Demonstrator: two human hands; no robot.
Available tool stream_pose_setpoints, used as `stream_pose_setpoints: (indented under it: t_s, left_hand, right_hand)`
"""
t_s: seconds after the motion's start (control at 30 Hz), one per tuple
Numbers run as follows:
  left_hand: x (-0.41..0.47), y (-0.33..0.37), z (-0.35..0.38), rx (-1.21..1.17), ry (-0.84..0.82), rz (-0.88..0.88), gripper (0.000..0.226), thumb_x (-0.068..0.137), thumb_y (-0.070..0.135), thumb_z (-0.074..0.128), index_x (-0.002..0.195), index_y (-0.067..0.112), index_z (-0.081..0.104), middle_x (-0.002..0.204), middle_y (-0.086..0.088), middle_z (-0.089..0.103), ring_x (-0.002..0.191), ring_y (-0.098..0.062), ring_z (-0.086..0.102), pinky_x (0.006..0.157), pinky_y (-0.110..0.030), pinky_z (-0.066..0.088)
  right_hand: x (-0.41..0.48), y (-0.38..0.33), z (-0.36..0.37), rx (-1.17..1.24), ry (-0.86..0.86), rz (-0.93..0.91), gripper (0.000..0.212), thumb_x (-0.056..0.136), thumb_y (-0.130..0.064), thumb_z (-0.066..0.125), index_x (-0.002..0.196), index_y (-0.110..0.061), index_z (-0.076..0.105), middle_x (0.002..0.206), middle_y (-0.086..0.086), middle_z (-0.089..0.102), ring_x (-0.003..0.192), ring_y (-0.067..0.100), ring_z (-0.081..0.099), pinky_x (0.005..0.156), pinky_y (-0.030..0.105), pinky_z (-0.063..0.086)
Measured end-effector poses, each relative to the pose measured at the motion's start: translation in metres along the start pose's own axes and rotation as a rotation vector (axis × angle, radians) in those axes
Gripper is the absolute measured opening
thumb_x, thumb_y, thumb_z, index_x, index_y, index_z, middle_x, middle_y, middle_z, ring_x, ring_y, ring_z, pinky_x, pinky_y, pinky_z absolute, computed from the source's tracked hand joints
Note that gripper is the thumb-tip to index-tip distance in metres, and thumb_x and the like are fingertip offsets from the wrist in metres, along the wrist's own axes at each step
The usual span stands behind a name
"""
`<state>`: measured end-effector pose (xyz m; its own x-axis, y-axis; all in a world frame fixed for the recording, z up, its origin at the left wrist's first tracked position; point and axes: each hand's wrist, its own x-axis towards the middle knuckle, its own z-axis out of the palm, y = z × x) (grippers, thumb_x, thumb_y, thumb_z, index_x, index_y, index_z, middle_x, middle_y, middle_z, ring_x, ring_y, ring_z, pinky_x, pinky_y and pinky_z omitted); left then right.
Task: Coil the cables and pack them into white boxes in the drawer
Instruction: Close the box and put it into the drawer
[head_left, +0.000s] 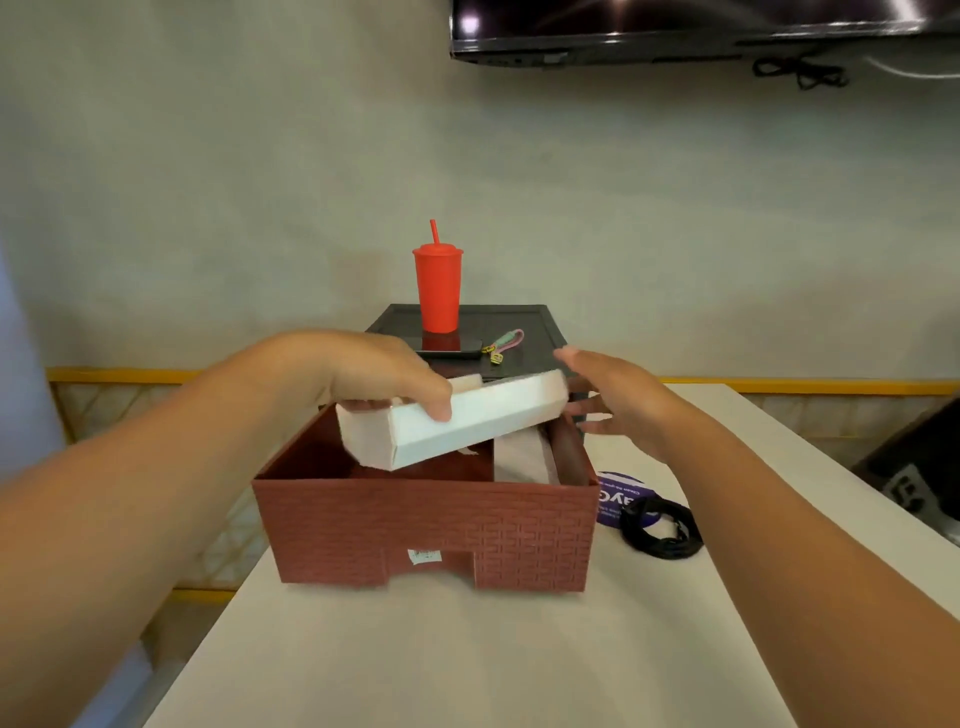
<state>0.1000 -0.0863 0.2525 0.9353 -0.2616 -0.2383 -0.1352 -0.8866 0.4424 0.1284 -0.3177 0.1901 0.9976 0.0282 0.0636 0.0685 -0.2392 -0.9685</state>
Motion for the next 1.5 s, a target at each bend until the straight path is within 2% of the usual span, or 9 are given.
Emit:
stream_pose_setpoints:
  t_s: [0.13, 0.4, 0.5, 0.6, 0.73, 0.87, 0.97, 1.17, 1.5]
  left_hand:
    - [-0.033, 0.011, 0.028, 0.154, 0.12, 0.199, 0.098, 0.055, 0.044, 0.073, 0.143, 0.026, 0.034, 0.14, 0.012, 0.042, 0.119, -0.007, 0.045, 0.09, -0.017, 0.037]
    - [-0.058, -0.023, 0.124, -0.106, 0.471, 0.418, 0.093, 0.045, 0.075, 0.055, 0.132, 0.046, 0.038, 0.142, 0.033, 0.005, 0.136, 0.006, 0.0, 0.112, -0.026, 0.012]
    - [-0.063, -0.037, 0.16, -0.533, 0.509, 0.354, 0.061, 0.061, 0.055, 0.077, 0.112, 0.053, 0.043, 0.149, 0.022, 0.011, 0.131, 0.006, 0.017, 0.099, -0.01, 0.023]
    - [-0.063, -0.053, 0.185, -0.953, 0.288, 0.316, 0.065, 0.059, 0.02, 0.084, 0.111, 0.042, 0.052, 0.129, 0.007, 0.054, 0.098, 0.001, 0.062, 0.07, -0.009, 0.048]
    - [-0.06, -0.074, 0.201, -0.987, 0.212, 0.31, 0.083, 0.046, 0.029, 0.085, 0.114, 0.057, 0.047, 0.119, 0.024, 0.057, 0.098, 0.002, 0.062, 0.074, -0.017, 0.052]
    - [-0.055, -0.079, 0.195, -0.937, 0.246, 0.301, 0.084, 0.042, 0.033, 0.084, 0.108, 0.068, 0.045, 0.114, 0.024, 0.061, 0.103, -0.004, 0.062, 0.081, -0.028, 0.052]
    - [-0.052, -0.071, 0.18, -0.897, 0.307, 0.317, 0.084, 0.052, 0.024, 0.084, 0.11, 0.069, 0.043, 0.109, 0.029, 0.061, 0.099, -0.002, 0.063, 0.078, -0.027, 0.053]
    - [-0.04, -0.051, 0.132, -0.892, 0.31, 0.319, 0.087, 0.033, 0.04, 0.085, 0.1, 0.075, 0.043, 0.102, 0.022, 0.066, 0.093, -0.004, 0.066, 0.063, -0.016, 0.055]
    - [-0.012, -0.031, 0.083, -0.993, 0.206, 0.258, 0.088, 0.027, 0.044, 0.09, 0.099, 0.073, 0.047, 0.104, 0.019, 0.065, 0.097, -0.007, 0.065, 0.066, -0.022, 0.056]
  right_hand:
    - [-0.049, 0.002, -0.004, 0.262, -0.075, 0.057, 0.03, 0.089, -0.039, 0.055, 0.114, -0.023, 0.06, 0.099, 0.002, 0.066, 0.082, 0.018, 0.064, 0.064, 0.034, 0.053]
    - [-0.124, 0.067, -0.012, 0.548, -0.151, -0.045, 0.045, 0.076, -0.014, 0.059, 0.118, -0.031, 0.057, 0.113, -0.003, 0.068, 0.093, 0.015, 0.068, 0.063, 0.031, 0.056]
    - [-0.136, 0.098, -0.008, 0.618, -0.223, -0.056, 0.069, 0.066, -0.016, 0.067, 0.131, -0.029, 0.049, 0.126, 0.005, 0.06, 0.113, 0.027, 0.06, 0.085, 0.041, 0.054]
    - [-0.141, 0.119, 0.0, 0.604, -0.298, -0.013, 0.082, 0.062, -0.017, 0.07, 0.137, -0.031, 0.04, 0.129, 0.005, 0.059, 0.117, 0.031, 0.056, 0.096, 0.047, 0.044]
    - [-0.137, 0.129, -0.001, 0.406, -0.257, 0.04, 0.058, 0.074, -0.023, 0.07, 0.128, -0.032, 0.049, 0.116, 0.002, 0.066, 0.105, 0.021, 0.064, 0.083, 0.029, 0.052]
    - [-0.097, 0.141, -0.023, 0.054, 0.282, 0.087, 0.011, 0.088, -0.015, 0.059, 0.093, -0.019, 0.068, 0.087, 0.003, 0.066, 0.079, 0.022, 0.061, 0.074, 0.027, 0.045]
    - [-0.05, 0.152, -0.05, -0.384, 0.489, 0.086, 0.016, 0.09, -0.012, 0.053, 0.086, -0.01, 0.068, 0.09, 0.01, 0.066, 0.09, 0.032, 0.06, 0.073, 0.03, 0.04]
    - [0.042, 0.175, -0.09, -0.935, 0.239, 0.403, 0.043, 0.095, -0.033, 0.046, 0.132, -0.011, 0.048, 0.132, 0.018, 0.046, 0.121, 0.036, 0.045, 0.103, 0.039, 0.035]
    - [0.037, 0.185, -0.054, -1.241, 0.086, 0.396, 0.031, 0.089, -0.01, 0.043, 0.12, -0.004, 0.042, 0.119, 0.012, 0.048, 0.107, 0.028, 0.048, 0.087, 0.033, 0.04]
